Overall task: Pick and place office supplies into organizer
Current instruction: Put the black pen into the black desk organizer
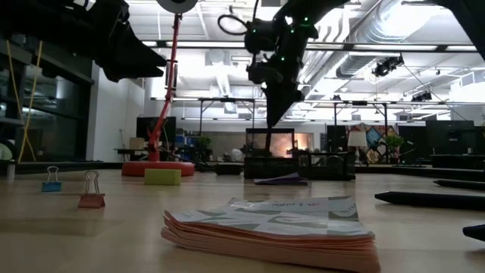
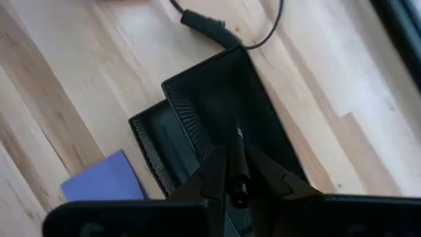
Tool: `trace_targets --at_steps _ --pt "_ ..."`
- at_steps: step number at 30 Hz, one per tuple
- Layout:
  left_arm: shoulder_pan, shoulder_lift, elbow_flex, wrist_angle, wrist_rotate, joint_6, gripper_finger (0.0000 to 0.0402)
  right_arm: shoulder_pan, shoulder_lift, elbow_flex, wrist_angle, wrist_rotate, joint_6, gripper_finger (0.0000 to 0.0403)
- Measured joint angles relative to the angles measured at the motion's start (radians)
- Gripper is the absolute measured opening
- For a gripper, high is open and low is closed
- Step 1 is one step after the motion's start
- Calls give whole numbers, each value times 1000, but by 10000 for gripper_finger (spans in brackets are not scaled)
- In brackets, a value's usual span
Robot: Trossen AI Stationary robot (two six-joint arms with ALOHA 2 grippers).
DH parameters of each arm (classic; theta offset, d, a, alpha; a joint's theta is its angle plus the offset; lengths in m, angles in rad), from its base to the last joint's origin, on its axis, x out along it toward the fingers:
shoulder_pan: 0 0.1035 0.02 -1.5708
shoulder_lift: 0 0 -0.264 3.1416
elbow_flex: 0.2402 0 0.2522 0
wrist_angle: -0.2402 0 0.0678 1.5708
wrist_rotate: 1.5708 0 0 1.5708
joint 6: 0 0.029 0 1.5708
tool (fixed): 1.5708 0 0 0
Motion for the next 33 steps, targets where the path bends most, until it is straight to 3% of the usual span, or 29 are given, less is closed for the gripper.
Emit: trace_targets --at_steps 13,26,33 --pt "0 0 0 -1 0 0 233 -4 8 -1 33 19 -36 94" --pt "0 0 0 -16 0 -1 233 60 -94 0 25 118 -71 92" --pt "0 0 0 -31 0 -4 233 182 -220 0 -82 236 18 92"
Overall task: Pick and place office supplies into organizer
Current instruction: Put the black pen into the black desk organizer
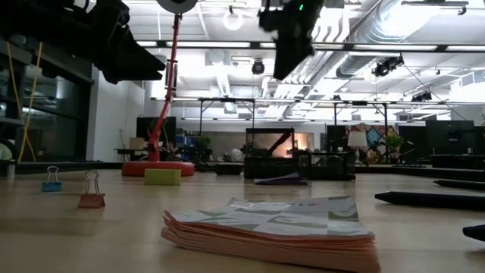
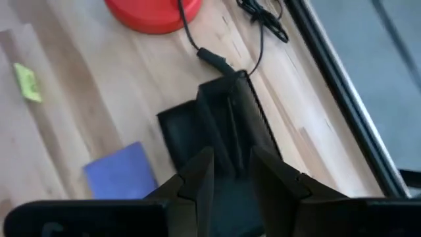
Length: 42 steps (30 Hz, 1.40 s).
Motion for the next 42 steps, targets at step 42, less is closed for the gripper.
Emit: trace_targets --at_steps 42 --pt "0 0 0 58 113 83 233 806 -36 -1037 1750 433 92 87"
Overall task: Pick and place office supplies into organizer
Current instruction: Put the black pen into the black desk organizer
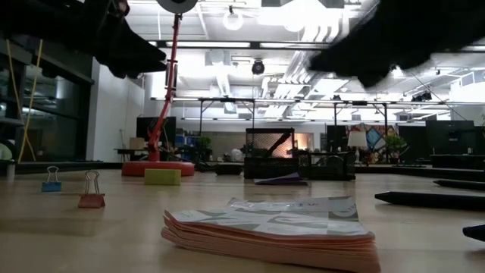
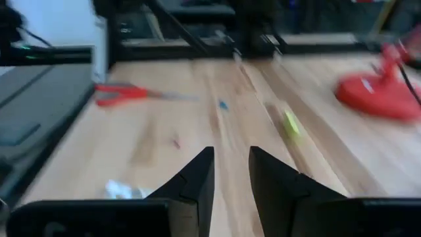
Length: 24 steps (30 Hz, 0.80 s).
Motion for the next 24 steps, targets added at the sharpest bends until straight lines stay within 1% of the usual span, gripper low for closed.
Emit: trace_targets --at_steps 4,8,12,14,17,19,21,24 --pt "0 0 0 5 0 23 233 53 -21 -94 44 79 118 87" --pt "0 0 0 25 0 27 233 136 -21 -111 13 202 205 87" --pt "0 0 0 48 35 62 233 204 -21 -69 -147 265 343 87" --pt "0 0 0 63 54 72 233 229 -21 -37 -266 256 432 87" --pt "0 0 0 77 65 76 233 259 -21 17 -484 215 629 87" --pt "0 0 0 94 65 84 233 278 -20 53 -599 197 744 87" --pt "0 0 0 119 66 90 233 305 -20 83 -670 204 815 87" --pt "0 0 0 147 67 91 233 356 -20 124 -724 230 891 87"
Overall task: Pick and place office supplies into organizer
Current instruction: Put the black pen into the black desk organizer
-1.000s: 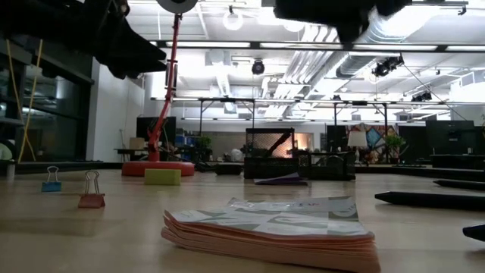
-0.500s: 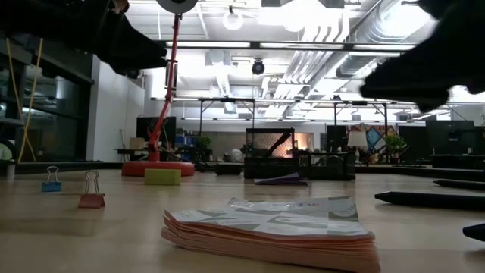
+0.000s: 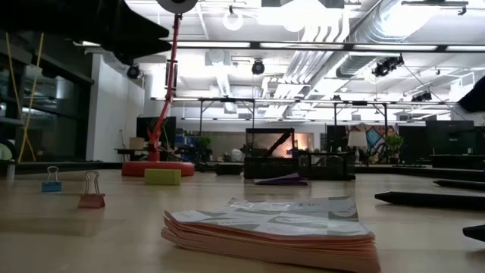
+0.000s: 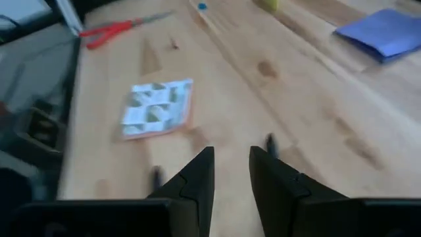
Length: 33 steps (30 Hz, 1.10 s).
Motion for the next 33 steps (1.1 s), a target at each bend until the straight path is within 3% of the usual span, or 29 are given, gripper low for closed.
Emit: trace_targets --at_steps 6,14,33 --pt "0 0 0 63 16 50 233 93 15 46 -124 -5 296 87" --pt "0 0 0 82 73 66 233 127 87 80 -319 -66 541 87" --pt "0 0 0 71 142 58 233 118 129 83 -415 -189 604 87"
